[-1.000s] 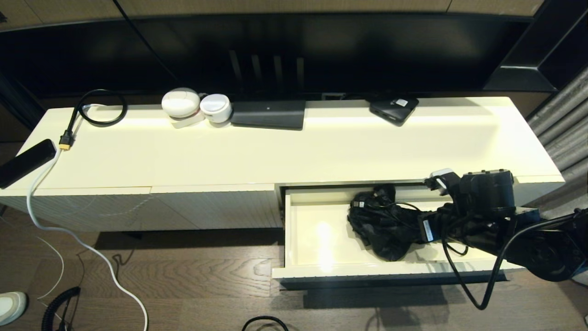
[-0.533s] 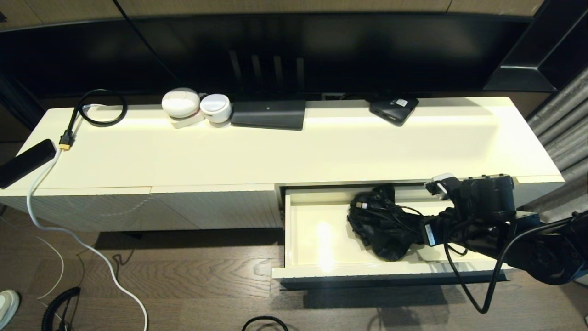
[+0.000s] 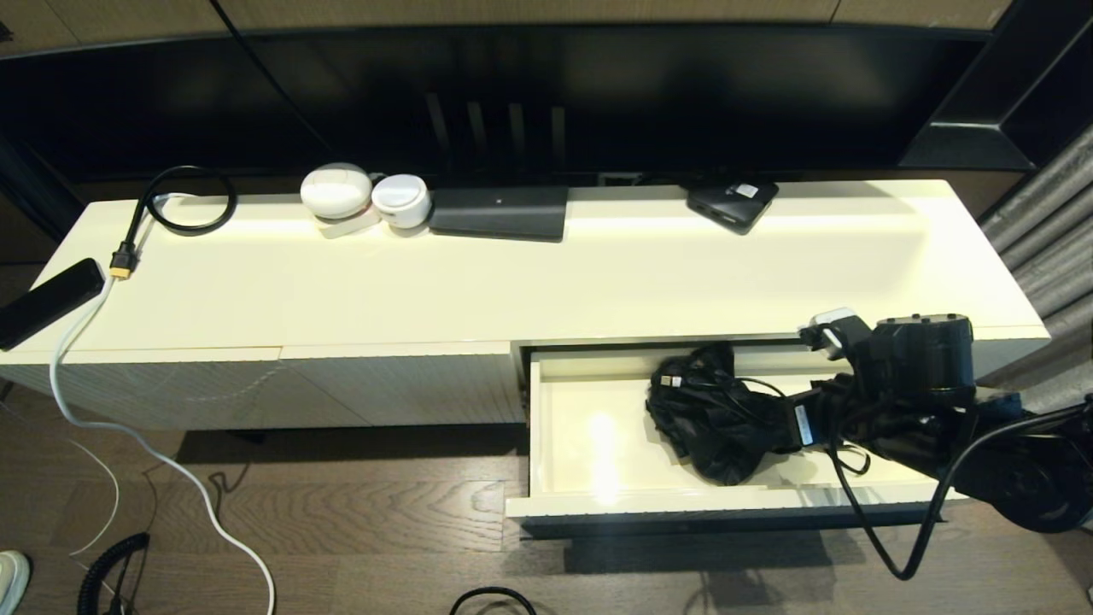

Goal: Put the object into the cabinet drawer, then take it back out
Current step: Put the data cable in the drawer, then close the drawer

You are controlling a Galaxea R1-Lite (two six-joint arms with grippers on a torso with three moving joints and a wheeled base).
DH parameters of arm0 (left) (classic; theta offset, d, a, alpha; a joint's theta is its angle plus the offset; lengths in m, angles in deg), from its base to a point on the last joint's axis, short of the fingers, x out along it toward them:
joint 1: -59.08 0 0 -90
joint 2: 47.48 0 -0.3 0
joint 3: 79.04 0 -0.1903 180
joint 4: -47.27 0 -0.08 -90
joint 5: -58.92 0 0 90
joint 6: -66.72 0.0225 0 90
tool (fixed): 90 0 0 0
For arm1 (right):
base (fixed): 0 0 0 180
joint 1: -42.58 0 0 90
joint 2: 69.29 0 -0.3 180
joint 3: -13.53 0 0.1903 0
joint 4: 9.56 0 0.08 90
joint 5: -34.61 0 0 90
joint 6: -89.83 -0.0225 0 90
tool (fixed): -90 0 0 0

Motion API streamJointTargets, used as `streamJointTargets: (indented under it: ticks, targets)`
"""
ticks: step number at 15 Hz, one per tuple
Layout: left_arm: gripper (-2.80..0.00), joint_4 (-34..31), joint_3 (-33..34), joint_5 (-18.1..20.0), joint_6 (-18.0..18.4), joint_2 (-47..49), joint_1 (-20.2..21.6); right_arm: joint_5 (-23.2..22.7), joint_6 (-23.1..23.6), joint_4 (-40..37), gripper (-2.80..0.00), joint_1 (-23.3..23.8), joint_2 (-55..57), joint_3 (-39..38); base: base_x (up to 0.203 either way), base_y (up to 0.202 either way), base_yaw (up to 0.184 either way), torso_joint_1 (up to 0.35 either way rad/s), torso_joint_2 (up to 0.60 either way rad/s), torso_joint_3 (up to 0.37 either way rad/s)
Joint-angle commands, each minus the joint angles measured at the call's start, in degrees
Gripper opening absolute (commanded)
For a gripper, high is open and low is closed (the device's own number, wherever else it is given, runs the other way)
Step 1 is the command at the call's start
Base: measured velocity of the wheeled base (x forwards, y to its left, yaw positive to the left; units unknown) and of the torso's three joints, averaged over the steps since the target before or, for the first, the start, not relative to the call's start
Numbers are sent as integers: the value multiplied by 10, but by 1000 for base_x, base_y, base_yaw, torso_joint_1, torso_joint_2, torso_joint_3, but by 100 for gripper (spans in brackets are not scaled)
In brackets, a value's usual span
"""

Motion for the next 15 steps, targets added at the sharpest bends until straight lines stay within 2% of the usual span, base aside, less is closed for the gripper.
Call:
streamJointTargets:
  ticks: [1, 3, 4, 5, 7, 11, 12, 15]
  targets:
    - [-280, 0, 0, 0, 0, 0, 1, 0, 1, 3, 0, -4, -44, -12, 0, 0, 0, 0, 0, 0]
    - [-280, 1, 0, 0, 0, 0, 0, 0, 4, -3, 0, -9, -84, -33, 0, 0, 0, 0, 0, 0]
    - [-280, 0, 0, 0, 0, 0, 0, 0, 15, -4, -280, -12, -105, -53, 0, 0, 0, 0, 0, 0]
    - [-280, 0, 0, 0, 0, 0, 0, 0, 39, -4, -280, -15, -123, -75, 0, 0, 0, 0, 0, 0]
    - [-280, 0, 0, 0, 0, 0, 0, 0, 53, -12, -280, -24, -155, -99, 0, 0, 0, 0, 0, 0]
    - [-280, 0, 0, 0, 0, 0, 1, -16, 73, -104, -280, -43, -208, -132, 0, 0, 0, 0, 0, 0]
    - [-280, 0, 0, 0, 0, 0, 1, -27, 98, -106, -280, -45, -208, -132, 0, 0, 0, 0, 0, 0]
    - [-280, 0, 0, 0, 0, 0, 1, -81, 210, -119, -280, -67, -225, -144, 0, 0, 0, 0, 0, 0]
